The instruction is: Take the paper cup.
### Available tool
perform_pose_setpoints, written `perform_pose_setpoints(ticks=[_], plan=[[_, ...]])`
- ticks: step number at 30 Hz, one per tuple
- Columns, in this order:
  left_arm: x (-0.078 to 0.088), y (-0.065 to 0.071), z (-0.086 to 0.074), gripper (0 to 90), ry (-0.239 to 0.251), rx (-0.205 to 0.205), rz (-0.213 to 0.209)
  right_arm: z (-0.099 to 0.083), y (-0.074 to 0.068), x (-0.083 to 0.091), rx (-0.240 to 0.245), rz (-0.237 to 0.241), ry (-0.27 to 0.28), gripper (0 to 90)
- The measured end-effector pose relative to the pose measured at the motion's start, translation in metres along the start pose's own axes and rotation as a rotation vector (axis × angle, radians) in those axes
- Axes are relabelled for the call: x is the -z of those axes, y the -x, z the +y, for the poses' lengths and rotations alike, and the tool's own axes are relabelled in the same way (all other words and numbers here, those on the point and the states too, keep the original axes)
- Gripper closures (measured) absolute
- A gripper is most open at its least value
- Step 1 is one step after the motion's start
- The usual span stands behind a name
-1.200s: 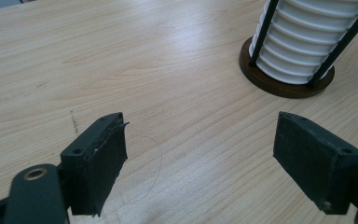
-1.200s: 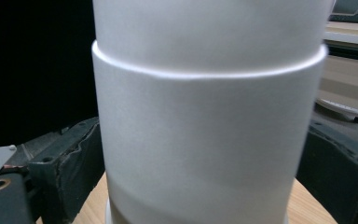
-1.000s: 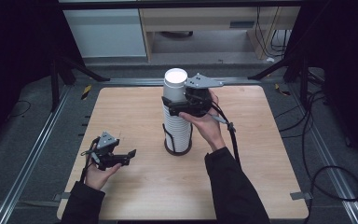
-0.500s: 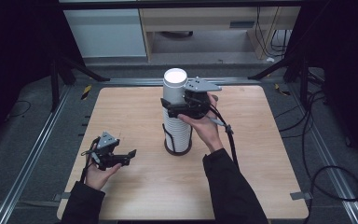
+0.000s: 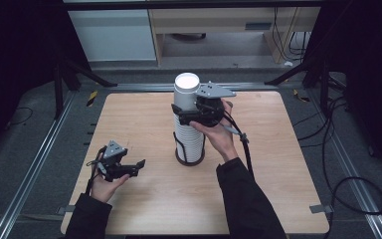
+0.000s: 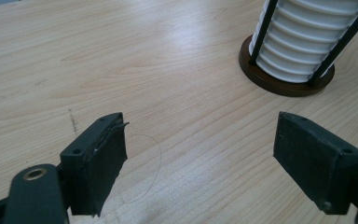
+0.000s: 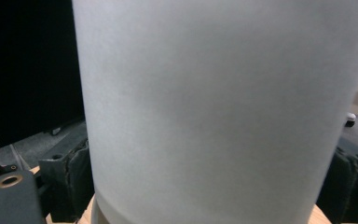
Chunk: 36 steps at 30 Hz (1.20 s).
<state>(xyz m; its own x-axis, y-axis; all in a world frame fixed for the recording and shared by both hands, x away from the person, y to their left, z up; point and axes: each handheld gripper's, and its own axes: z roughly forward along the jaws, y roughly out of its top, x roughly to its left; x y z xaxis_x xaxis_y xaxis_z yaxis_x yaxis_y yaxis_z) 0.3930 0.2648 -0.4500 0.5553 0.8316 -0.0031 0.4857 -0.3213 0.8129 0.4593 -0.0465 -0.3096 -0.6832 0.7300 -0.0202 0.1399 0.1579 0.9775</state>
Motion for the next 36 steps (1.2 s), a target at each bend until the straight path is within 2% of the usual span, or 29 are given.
perform_pose_setpoints(ticks=[6, 15, 36], plan=[[0.000, 0.000, 0.000, 16.5, -0.001, 0.000, 0.000, 0.002, 0.001, 0.003, 0.005, 0.000, 0.031, 11.0], [0.000, 0.000, 0.000, 16.5, 0.000, 0.002, -0.003, 0.017, 0.003, 0.010, 0.009, 0.000, 0.051, 11.5], [0.000, 0.000, 0.000, 16.6, 0.000, 0.001, -0.007, 0.059, 0.000, 0.029, 0.060, -0.001, 0.112, 12.3]])
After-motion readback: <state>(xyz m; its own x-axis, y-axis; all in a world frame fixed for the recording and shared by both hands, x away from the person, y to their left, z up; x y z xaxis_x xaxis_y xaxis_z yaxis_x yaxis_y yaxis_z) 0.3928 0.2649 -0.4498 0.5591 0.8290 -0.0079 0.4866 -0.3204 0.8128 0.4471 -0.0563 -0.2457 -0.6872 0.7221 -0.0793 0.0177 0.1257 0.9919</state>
